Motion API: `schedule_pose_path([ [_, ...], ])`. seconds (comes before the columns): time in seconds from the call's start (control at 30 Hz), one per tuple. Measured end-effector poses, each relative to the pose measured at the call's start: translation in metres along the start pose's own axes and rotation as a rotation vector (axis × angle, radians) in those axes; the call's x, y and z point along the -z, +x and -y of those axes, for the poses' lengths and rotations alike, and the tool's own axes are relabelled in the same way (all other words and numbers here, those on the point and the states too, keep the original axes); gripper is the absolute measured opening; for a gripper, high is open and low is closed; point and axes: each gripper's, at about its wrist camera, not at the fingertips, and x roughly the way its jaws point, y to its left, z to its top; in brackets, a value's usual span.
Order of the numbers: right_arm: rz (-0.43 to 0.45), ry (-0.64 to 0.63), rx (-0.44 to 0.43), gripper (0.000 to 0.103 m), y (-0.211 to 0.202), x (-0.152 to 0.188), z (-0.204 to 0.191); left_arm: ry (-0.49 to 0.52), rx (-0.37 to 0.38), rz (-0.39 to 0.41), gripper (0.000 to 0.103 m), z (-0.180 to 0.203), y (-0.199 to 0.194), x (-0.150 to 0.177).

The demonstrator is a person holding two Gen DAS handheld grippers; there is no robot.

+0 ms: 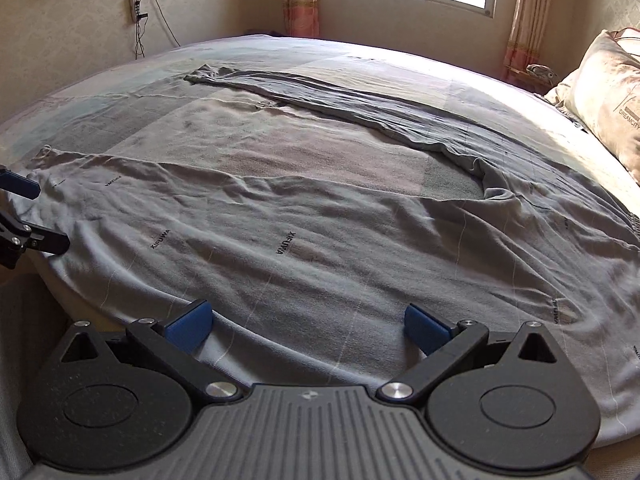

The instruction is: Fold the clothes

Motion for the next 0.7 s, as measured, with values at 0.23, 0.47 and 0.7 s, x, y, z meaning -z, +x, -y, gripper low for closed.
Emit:
schedule_pose_path([
  [0.23, -0.026, 0.057, 0.055, 0.103, -0.021, 0.016, -0.006, 0.005, 0.003, 0.02, 0.102, -0.014, -0.013, 0.014],
  [0.47, 0.027, 0.068, 0.011, 0.103, -0.039, 0.004, -0.022, 0.006, -0.022, 0.052, 0.102, -0.021, -0.014, 0.004],
  [0.7, -0.06, 0.09, -0.14, 0.103, -0.019, 0.001, -0.058, -0.073, -0.024, 0.008, 0.102, -0.039, -0.006, 0.009],
])
